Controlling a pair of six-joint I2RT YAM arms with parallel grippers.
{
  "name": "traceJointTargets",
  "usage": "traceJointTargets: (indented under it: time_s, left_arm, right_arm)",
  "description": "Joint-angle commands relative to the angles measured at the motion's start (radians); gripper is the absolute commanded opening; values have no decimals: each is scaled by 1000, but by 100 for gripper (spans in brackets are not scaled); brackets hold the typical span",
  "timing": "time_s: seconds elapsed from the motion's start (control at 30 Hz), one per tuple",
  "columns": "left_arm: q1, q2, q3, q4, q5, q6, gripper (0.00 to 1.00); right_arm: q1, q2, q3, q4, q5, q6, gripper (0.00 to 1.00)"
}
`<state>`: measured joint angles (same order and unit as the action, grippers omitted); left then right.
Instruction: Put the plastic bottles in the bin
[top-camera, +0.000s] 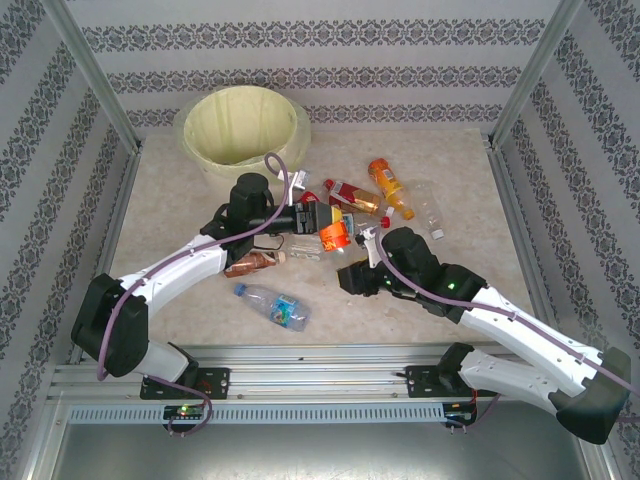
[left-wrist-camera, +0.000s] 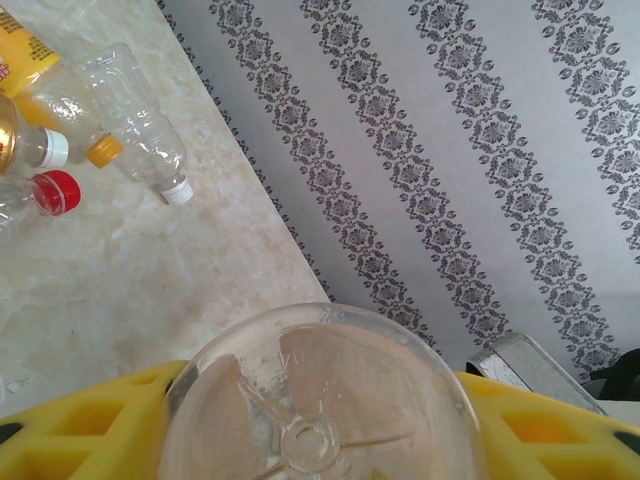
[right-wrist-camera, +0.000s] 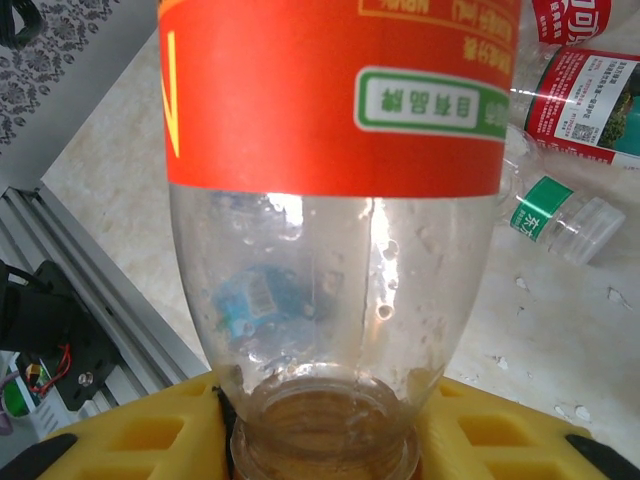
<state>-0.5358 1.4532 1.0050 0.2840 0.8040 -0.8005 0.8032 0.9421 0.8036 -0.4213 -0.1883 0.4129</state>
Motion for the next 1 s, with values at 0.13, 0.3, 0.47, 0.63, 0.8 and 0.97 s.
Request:
traceJointTargets:
  time_s: [0.13,0.3,0.47,0.63,0.8,0.97]
  left_arm:
    - [-7,-29,66,-71,-14,33,38]
    - [-7,-39,72,-97,-9,41,37]
    - [-7,-47,108,-181,-42,85,35]
    - [6,-36,175,-279,-73,114,34]
    - [30,-21,256,-386,-103,166,34]
    - [57,4,345,-453,-121,193,34]
  right_arm:
    - [18,7,51,-16,50,-41,44]
    - [18,16,78,-28,55,-43,47]
    - [18,24,93,-24,52,-48,60]
    - [13,-2,101,-17,66,-54,79]
    - [1,-45,115,-36,77,-62,96]
    - [-5,-100,157,-69,108,-81,98]
